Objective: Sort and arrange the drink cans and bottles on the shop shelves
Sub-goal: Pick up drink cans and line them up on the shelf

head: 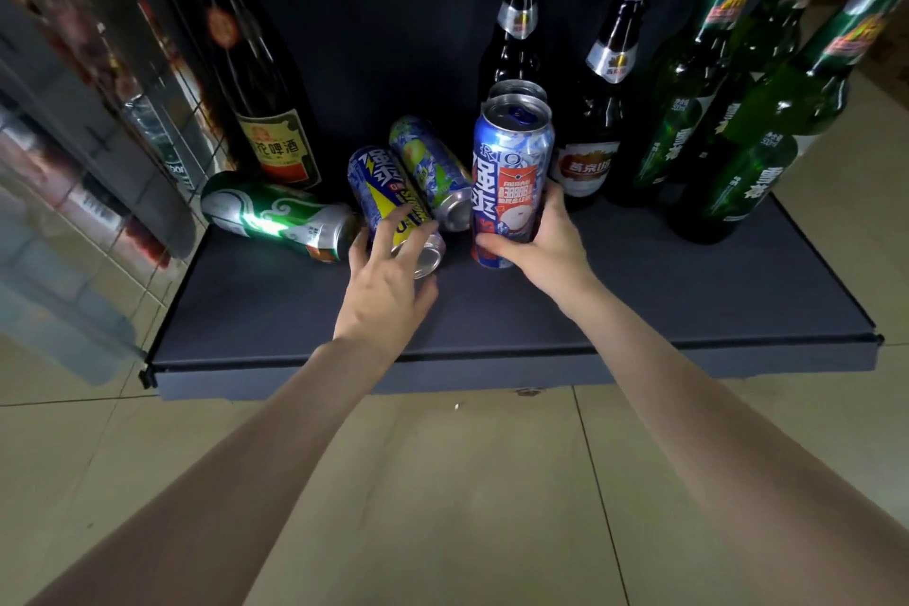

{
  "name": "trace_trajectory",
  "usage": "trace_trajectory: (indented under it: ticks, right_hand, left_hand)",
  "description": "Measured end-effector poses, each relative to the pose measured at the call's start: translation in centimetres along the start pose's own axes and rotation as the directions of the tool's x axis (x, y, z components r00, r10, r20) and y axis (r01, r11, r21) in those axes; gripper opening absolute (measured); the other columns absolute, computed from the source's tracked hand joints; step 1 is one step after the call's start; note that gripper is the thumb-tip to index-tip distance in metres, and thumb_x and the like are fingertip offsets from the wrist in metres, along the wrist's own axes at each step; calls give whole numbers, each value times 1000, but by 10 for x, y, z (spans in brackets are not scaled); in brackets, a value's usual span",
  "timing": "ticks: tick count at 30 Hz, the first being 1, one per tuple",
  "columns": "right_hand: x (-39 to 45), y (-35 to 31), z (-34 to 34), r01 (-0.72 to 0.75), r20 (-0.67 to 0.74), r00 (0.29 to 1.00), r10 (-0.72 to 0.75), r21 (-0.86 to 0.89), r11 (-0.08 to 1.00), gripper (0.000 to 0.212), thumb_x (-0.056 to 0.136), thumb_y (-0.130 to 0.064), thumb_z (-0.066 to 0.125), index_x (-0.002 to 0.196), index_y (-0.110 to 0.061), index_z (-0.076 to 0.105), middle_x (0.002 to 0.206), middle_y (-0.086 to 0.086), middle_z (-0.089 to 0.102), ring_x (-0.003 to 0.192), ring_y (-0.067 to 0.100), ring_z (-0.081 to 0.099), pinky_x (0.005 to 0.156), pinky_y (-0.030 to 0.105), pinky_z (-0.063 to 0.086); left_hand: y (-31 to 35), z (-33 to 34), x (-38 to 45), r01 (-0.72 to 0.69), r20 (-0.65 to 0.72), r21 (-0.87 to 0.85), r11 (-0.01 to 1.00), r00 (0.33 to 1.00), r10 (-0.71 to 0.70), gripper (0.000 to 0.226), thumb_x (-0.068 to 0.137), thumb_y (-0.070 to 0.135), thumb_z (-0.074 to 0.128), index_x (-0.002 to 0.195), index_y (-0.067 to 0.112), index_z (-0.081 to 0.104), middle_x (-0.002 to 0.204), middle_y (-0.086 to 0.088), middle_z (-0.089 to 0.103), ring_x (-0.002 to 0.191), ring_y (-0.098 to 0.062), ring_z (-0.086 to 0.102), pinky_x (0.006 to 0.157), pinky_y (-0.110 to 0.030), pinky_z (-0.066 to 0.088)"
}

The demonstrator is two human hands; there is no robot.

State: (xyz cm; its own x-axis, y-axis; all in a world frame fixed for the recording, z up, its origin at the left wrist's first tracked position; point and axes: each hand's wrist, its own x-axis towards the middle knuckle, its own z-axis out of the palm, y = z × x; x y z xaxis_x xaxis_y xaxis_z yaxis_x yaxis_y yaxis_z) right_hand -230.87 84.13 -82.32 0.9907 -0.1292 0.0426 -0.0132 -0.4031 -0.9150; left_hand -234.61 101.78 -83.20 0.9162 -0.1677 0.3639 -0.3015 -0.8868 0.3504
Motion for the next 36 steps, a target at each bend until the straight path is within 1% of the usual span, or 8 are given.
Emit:
trace_trajectory:
  ticks: [8,12,14,17,19,26,31,36]
  right_hand:
    - [0,7,2,2,-178,984,-11,-51,999,73,59,-19,87,119,-8,47,118,8,59,108,20,57,91,25,43]
    - [-3,7,-11,-53,-161,986,44,-54,997,73,64,-20,84,123,-8,42,123,7,57,112,20,56,93,26,42]
    - [-11,5,-11,-100,-147,984,97,-14,995,81,62,-23,85,127,-8,38,125,7,55,111,18,55,94,25,41]
    - [-41,9,-2,-149,-238,957,166,88,985,93,58,-31,84,133,-8,34,127,10,51,110,20,55,99,37,44]
    - [-68,9,7,-144,-276,947,162,85,986,77,69,-20,81,131,-9,37,125,11,49,103,21,55,95,36,46]
    - [-83,-11,34,-98,-125,986,107,77,992,59,75,-17,76,123,-13,42,118,7,52,96,18,56,79,23,42]
    - [-87,-13,45,-26,29,999,26,-1,1000,66,74,-17,78,129,-15,40,120,2,49,102,15,52,88,27,44]
    - [-97,-22,41,-9,234,972,24,-68,998,68,73,-14,78,130,-22,40,126,-2,49,111,16,49,93,26,41]
  left_hand:
    - [-22,-20,-6,61,-14,-85,995,998,-62,37,81,17,59,118,11,57,125,-13,47,105,-38,51,86,-43,44]
    - [-36,-33,-14,-79,-131,127,989,987,96,39,81,20,46,116,12,59,114,-12,56,93,-34,52,78,-44,46]
    - [-47,-38,-16,51,-172,187,981,985,-18,45,81,20,44,124,16,54,125,-10,53,108,-34,47,85,-48,41]
    - [-69,-44,-16,286,-22,200,937,958,-287,65,83,6,51,143,24,31,152,2,25,140,-28,15,109,-52,17]
    - [-85,-51,-8,178,96,391,903,968,-232,81,82,2,51,147,30,13,156,6,13,143,-24,3,114,-48,4]
    - [-83,-57,21,32,171,606,795,971,-169,77,80,14,64,143,31,23,137,-10,25,126,-31,24,113,-40,13]
    - [-97,-75,-8,-140,180,416,899,981,70,75,56,12,82,125,14,53,125,-15,49,122,-37,42,113,-50,13]
    - [-65,-131,-30,45,152,-64,997,988,-35,72,61,24,83,125,20,50,111,2,56,101,-20,54,87,-31,42]
